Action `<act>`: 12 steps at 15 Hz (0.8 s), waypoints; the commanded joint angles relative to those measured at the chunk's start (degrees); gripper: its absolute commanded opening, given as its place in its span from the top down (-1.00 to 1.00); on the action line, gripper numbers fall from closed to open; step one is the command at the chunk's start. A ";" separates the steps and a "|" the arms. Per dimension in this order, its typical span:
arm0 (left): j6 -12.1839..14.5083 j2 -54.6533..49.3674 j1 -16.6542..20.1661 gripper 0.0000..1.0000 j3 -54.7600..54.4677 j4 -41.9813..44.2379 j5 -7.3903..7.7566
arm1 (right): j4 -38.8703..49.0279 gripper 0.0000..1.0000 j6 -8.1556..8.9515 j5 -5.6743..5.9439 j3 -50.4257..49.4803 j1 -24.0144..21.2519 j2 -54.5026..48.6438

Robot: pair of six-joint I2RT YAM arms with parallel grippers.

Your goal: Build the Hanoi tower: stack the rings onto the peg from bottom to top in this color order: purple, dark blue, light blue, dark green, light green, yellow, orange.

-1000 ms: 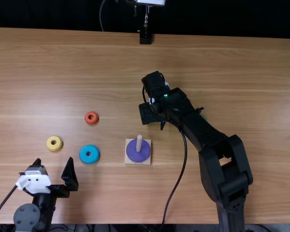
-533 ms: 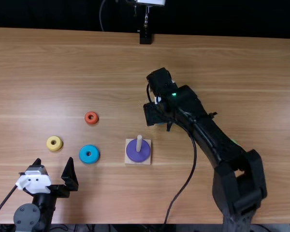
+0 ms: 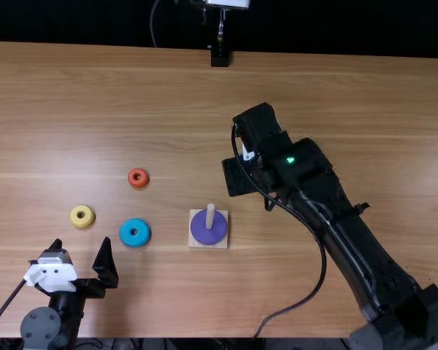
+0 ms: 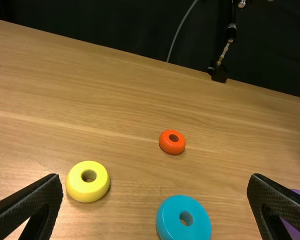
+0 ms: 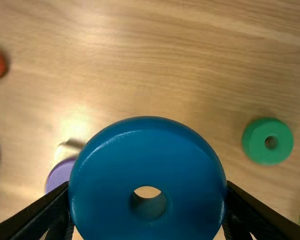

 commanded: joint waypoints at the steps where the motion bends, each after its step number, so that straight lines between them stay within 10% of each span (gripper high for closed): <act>1: 0.21 -0.67 0.12 -1.00 -3.17 -1.07 0.68 | -1.12 1.00 -0.04 0.07 1.58 2.78 -4.32; 12: 0.21 -0.67 0.12 -1.00 -3.17 -1.07 0.68 | -6.81 1.00 0.17 0.07 5.62 12.28 -6.17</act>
